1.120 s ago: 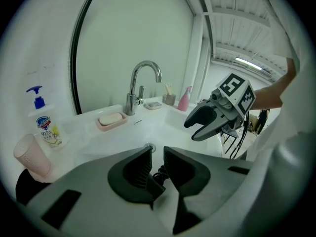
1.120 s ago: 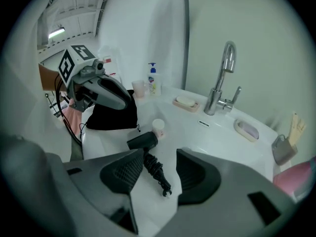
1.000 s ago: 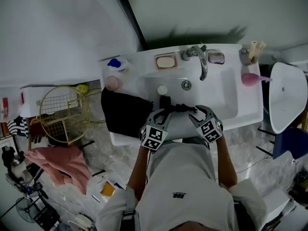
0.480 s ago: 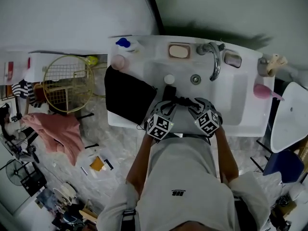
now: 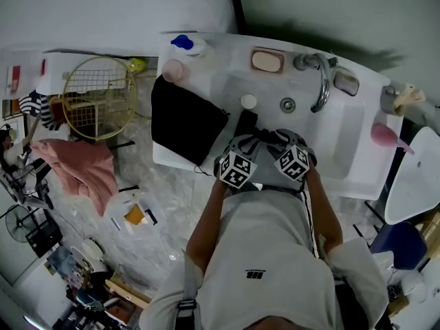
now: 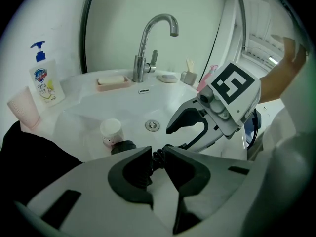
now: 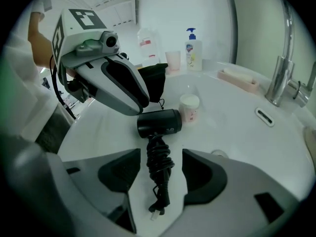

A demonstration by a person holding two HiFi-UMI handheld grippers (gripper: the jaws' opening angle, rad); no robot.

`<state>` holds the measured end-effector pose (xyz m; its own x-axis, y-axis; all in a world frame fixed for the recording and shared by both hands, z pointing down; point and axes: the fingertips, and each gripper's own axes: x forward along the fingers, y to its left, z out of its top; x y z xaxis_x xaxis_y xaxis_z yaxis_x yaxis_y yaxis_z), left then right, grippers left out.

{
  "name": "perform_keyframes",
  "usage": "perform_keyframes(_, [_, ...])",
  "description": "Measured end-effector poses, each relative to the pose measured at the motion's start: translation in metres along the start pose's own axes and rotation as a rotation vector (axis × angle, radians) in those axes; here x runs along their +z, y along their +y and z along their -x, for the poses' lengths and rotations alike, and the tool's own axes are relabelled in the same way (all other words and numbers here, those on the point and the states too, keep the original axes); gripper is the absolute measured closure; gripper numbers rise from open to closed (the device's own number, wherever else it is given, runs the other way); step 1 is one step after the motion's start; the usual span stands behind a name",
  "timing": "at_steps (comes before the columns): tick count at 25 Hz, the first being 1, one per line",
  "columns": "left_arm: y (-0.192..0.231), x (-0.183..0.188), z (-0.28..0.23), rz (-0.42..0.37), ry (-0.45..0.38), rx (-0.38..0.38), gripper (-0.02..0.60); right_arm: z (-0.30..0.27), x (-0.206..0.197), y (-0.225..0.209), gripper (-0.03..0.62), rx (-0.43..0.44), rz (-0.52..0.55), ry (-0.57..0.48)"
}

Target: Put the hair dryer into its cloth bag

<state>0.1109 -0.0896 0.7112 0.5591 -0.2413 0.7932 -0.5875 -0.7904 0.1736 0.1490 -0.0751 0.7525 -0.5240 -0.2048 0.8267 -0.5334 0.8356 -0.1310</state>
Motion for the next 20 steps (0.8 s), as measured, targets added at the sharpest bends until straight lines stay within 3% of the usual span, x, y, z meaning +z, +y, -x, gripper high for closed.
perform_keyframes(11, [-0.002,-0.02,-0.005,0.063,0.026,0.021,0.491,-0.04,-0.003,0.0,0.295,0.071,0.175,0.024])
perform_keyframes(20, [-0.002,-0.031,-0.014,0.086,0.049,0.053,0.494,-0.065,-0.019,0.005,0.289,0.108,0.19,0.058])
